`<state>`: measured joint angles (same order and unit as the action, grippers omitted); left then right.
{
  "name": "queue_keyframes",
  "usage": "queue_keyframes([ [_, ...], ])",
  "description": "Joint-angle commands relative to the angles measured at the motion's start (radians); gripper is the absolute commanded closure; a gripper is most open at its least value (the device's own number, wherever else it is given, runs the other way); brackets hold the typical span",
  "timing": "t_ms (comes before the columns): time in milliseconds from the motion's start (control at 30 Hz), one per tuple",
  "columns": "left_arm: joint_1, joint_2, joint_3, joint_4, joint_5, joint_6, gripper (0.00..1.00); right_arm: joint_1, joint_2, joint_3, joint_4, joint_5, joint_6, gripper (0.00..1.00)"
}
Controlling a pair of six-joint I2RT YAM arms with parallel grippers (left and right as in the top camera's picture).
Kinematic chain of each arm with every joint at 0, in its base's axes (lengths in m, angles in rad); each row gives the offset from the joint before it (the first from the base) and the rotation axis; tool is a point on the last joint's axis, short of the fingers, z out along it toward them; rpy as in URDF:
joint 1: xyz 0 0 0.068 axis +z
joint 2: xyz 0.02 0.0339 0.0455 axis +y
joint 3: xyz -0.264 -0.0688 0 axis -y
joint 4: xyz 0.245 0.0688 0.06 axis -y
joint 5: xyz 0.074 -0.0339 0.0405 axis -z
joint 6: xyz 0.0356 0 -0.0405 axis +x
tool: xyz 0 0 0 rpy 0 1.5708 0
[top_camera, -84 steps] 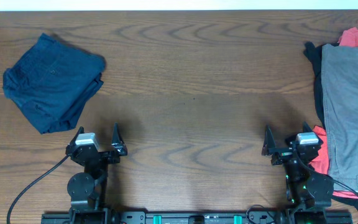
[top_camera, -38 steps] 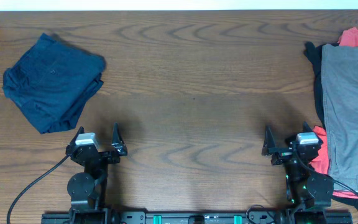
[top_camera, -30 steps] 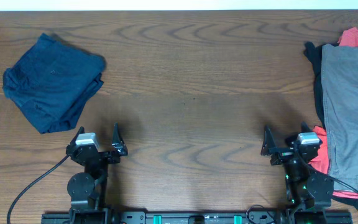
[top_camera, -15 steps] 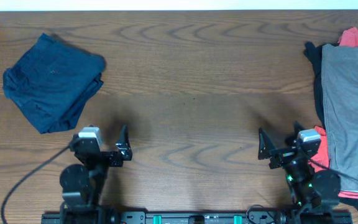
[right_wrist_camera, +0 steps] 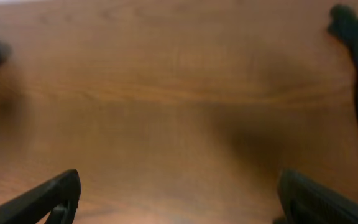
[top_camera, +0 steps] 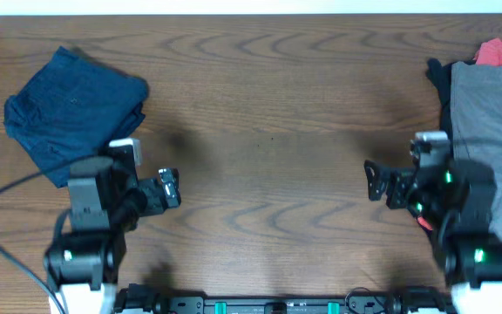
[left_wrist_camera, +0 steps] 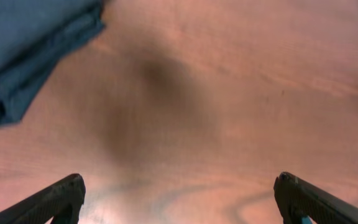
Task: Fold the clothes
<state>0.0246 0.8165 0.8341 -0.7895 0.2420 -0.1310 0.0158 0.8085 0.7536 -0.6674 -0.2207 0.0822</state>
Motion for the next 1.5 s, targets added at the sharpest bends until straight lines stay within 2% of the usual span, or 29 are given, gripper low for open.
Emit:
queue_keyframes([
  [0, 0.003, 0.083, 0.113, -0.074, 0.013, -0.001, 0.02, -0.010, 0.158, 0.148, -0.096, 0.046, -0.094, 0.01],
  [133, 0.003, 0.139, 0.164, -0.148, 0.012, -0.002, 0.02, -0.010, 0.311, 0.266, -0.177, 0.037, -0.090, 0.01],
  [233, 0.003, 0.150, 0.164, -0.172, 0.013, -0.002, 0.02, -0.011, 0.360, 0.280, -0.178, 0.049, -0.097, 0.01],
  [300, 0.003, 0.150, 0.164, -0.179, 0.013, -0.002, 0.02, -0.019, 0.387, 0.280, -0.174, 0.183, -0.059, 0.01],
  [433, 0.003, 0.150, 0.164, -0.181, 0.012, -0.002, 0.02, -0.065, 0.461, 0.280, -0.222, 0.663, 0.221, 0.01],
  [500, 0.003, 0.150, 0.164, -0.182, 0.012, -0.002, 0.02, -0.099, 0.504, 0.280, -0.243, 0.756, 0.287, 0.01],
  [767, 0.003, 0.150, 0.164, -0.187, 0.012, -0.002, 0.02, -0.299, 0.750, 0.280, -0.238, 0.769, 0.386, 0.06],
  [1067, 0.003, 0.150, 0.164, -0.193, 0.012, -0.002, 0.02, -0.393, 0.929, 0.280, -0.214, 0.713, 0.403, 0.11],
  [1133, 0.003, 0.150, 0.164, -0.193, 0.012, -0.002, 0.02, -0.393, 0.943, 0.280, -0.204, 0.714, 0.403, 0.16],
  [1200, 0.003, 0.150, 0.164, -0.193, 0.012, -0.002, 0.02, -0.394, 0.946, 0.280, -0.195, 0.714, 0.404, 0.29],
  [1367, 0.003, 0.150, 0.164, -0.194, 0.012, -0.002, 0.02, -0.397, 0.946, 0.280, -0.184, 0.724, 0.404, 0.45],
  [1467, 0.003, 0.150, 0.164, -0.193, 0.012, -0.002, 0.02, -0.403, 0.946, 0.280, -0.180, 0.745, 0.404, 0.58],
])
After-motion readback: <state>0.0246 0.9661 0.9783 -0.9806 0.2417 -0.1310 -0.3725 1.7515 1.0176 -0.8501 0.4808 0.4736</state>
